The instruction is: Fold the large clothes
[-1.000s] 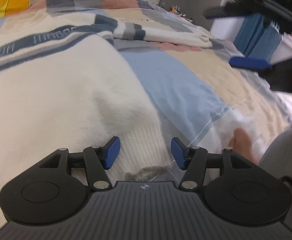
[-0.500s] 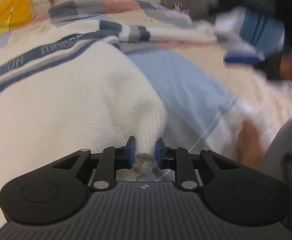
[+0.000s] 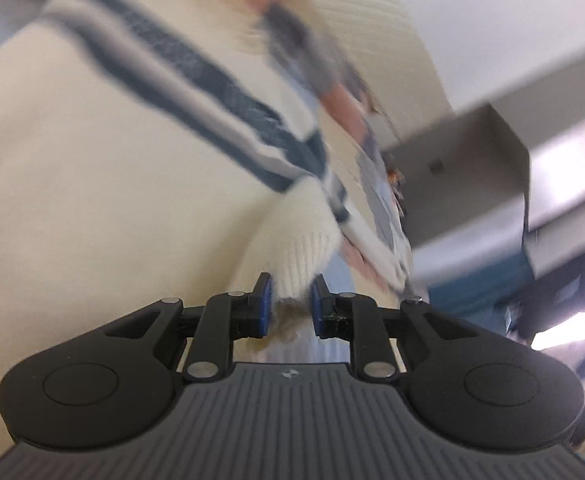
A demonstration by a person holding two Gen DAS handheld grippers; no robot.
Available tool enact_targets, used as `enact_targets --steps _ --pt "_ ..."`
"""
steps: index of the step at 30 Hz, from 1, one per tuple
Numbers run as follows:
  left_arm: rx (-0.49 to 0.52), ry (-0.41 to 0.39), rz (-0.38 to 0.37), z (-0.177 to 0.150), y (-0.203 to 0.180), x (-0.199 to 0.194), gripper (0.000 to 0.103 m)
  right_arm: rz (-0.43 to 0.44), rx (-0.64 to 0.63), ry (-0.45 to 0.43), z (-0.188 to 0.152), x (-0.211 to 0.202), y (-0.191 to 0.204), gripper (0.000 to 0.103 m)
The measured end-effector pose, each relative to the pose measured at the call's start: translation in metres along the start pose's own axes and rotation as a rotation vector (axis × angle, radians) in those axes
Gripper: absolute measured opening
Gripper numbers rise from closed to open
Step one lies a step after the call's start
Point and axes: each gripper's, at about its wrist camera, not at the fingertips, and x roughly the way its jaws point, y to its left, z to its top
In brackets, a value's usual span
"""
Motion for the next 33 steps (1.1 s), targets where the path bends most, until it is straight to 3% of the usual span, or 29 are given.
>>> enact_targets --steps 6,11,14,18,27,33 --pt "-0.180 -0.009 0.044 0.010 0.034 0.006 0.023 0.146 0.079 0.171 -0.010 0.024 -0.002 0.072" --pt "-0.191 -0.020 0.074 0.014 0.034 0.009 0.024 0.292 0.255 0.356 -0.029 0.055 -0.003 0.066" --pt "-0.186 -0.033 0.097 0.013 0.037 0.003 0.024 0.335 0.285 0.410 -0.046 0.068 0.009 0.059" --pt "-0.216 -0.053 0.109 0.015 0.046 -0.003 0.024 0.391 0.295 0.434 -0.059 0.077 0.031 0.054" --pt "-0.257 -0.078 0.138 0.016 0.055 -0.010 0.024 0.360 0.313 0.447 -0.072 0.093 0.044 0.053" --pt "-0.248 -0.090 0.148 0.017 0.054 -0.009 0.024 0.383 0.291 0.449 -0.078 0.102 0.055 0.039"
